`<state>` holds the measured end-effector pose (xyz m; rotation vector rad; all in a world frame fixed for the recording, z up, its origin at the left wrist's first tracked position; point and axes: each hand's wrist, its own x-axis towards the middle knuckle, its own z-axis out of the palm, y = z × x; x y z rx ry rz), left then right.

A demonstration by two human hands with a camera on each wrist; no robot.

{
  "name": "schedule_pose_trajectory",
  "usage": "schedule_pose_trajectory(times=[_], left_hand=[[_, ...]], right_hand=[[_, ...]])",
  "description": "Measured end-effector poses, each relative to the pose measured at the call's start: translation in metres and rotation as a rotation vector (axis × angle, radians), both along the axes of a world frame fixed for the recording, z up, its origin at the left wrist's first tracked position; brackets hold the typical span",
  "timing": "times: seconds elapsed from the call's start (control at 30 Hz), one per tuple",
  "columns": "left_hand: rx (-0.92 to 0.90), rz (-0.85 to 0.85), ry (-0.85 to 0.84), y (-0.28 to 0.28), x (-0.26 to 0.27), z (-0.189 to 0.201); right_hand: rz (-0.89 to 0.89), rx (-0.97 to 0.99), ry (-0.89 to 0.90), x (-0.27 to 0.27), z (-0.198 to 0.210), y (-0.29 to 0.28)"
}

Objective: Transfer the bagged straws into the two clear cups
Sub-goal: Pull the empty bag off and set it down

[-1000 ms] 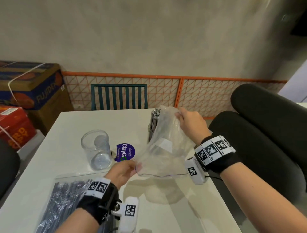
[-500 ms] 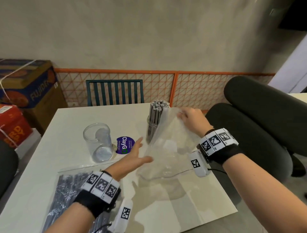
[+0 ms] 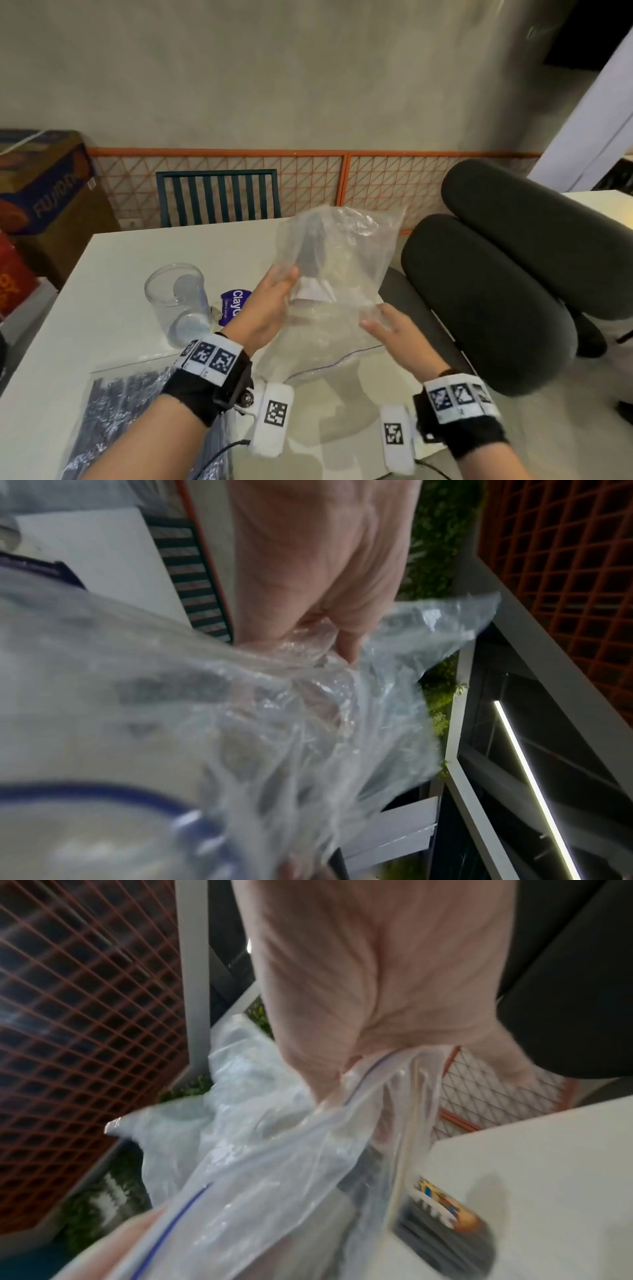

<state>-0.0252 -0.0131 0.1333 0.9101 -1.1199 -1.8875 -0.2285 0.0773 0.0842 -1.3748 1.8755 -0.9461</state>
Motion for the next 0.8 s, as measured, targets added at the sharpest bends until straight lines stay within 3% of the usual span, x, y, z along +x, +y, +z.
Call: schedule_pose_trajectory(times=[0.07,0.2,0.33,0.4,0.47,0.5,0.57,0.63,0.73,0.8], left_hand=[[0.000,0.062,0.005,-0.006,0.001,0.000],[0.117,0.247,0.019,-0.020,0.008,-0.012],[0.195,0.242,0.007,-0.026,0.009,-0.031],[0.174,0.117,-0.199,-0.026,0.011,-0.040],[0.122,0.041,-0.456,-0.014,0.008,-0.052],[0.065,0.086,-0.556,-0.008,0.005,-0.061],[-0.072,0.242,-0.723,-0.002,0.001,-0.083],[-0.105,0.269,-0.827,0.001,0.001,-0.106],[0.030,0.078,-0.933,0.007,0.006,-0.130],[0.085,-0.060,-1.063,0.014,0.011,-0.134]], right_hand=[[-0.033,-0.022,-0.034,-0.004,-0.013,0.002],[-0.179,-0.077,-0.304,-0.017,-0.012,0.014],[-0.192,-0.085,-0.494,-0.028,-0.018,0.018],[-0.195,-0.093,-0.649,-0.032,-0.024,0.020],[-0.233,-0.102,-0.685,-0.035,-0.029,0.023],[-0.267,-0.088,-0.601,-0.037,-0.033,0.025],[-0.348,-0.013,-0.251,-0.039,-0.046,0.031],[-0.352,0.118,0.010,-0.041,-0.066,0.038],[-0.236,0.401,0.029,-0.039,-0.090,0.044],[-0.104,0.474,0.259,-0.040,-0.090,0.043]])
